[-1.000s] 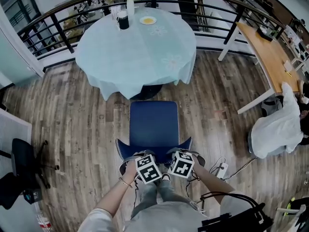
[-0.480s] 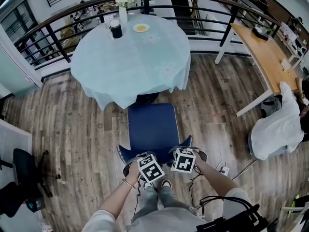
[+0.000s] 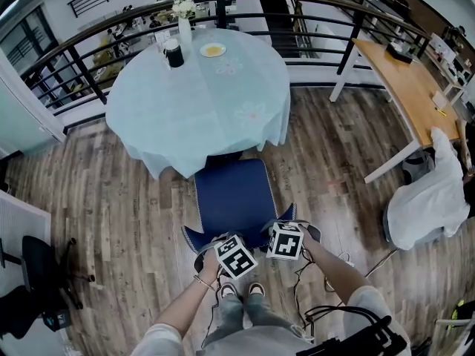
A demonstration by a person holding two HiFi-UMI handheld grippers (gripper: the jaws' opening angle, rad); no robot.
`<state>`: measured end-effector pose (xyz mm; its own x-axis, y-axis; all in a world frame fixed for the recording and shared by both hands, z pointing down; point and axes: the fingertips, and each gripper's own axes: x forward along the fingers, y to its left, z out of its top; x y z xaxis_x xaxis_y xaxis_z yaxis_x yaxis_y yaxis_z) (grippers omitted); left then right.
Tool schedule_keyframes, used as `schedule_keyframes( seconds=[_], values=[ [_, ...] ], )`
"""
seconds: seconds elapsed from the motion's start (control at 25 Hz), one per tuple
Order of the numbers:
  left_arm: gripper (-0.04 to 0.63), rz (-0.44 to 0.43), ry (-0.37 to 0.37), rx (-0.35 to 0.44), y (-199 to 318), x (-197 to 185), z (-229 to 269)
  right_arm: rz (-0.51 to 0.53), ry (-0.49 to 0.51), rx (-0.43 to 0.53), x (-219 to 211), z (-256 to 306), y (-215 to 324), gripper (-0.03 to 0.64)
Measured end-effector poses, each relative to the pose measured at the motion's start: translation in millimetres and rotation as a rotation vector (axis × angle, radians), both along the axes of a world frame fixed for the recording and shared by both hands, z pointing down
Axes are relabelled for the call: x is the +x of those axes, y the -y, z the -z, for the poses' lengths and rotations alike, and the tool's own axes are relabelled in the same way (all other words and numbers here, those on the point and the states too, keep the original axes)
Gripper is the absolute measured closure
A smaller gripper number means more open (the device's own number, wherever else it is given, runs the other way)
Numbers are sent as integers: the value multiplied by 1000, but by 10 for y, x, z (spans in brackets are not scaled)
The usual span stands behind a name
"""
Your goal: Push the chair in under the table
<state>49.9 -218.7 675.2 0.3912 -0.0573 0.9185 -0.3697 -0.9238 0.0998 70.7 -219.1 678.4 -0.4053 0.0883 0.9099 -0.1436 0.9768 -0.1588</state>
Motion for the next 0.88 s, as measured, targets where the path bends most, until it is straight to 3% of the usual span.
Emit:
schedule_keyframes(
  seconds=[0.88],
  values=[
    [426, 109, 1, 57, 689, 331, 4, 99, 4, 0, 318, -17, 712, 439]
  ],
)
